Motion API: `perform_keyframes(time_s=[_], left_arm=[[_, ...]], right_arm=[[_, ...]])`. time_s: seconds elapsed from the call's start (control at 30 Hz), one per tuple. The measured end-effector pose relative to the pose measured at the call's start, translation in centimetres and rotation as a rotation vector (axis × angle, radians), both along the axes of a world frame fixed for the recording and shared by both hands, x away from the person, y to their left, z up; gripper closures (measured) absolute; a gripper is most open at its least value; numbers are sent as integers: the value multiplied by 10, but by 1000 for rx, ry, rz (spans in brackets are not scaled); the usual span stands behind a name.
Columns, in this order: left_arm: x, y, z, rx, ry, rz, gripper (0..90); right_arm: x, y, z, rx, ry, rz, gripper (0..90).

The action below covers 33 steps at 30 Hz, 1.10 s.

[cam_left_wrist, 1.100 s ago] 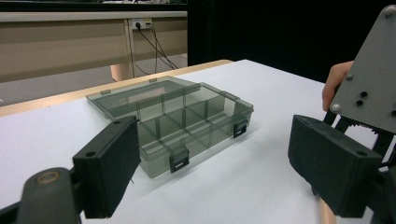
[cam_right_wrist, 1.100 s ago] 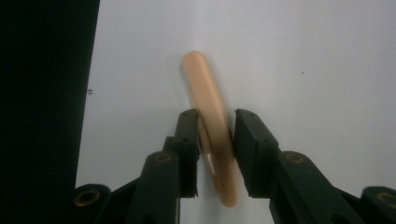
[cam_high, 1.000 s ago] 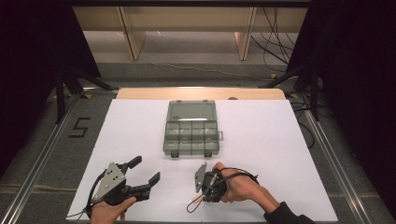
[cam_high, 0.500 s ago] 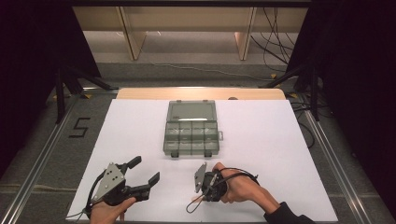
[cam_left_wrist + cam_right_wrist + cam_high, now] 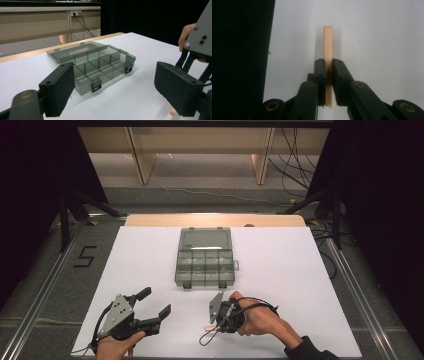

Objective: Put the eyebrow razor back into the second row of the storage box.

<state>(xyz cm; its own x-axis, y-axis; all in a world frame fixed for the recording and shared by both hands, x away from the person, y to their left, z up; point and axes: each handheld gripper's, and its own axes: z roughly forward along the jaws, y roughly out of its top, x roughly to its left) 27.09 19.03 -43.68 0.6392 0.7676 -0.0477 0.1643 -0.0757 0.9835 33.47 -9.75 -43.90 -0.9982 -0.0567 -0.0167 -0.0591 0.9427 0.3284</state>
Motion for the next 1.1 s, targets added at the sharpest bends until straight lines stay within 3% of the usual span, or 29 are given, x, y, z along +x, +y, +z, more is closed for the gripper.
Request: perform_keyframes(time_s=[0.07,0.37,1.1], left_arm=[[0,0,0,0,0,0,167],[0,0,0,-5,3,3,166],[0,-1,0,-3,1,-1,167]], right_arm=[[2,-1,2,6,-7,10,827],[13,-10,17,45,-66,-53,827],[38,-15,31,63,-130,-116,827]])
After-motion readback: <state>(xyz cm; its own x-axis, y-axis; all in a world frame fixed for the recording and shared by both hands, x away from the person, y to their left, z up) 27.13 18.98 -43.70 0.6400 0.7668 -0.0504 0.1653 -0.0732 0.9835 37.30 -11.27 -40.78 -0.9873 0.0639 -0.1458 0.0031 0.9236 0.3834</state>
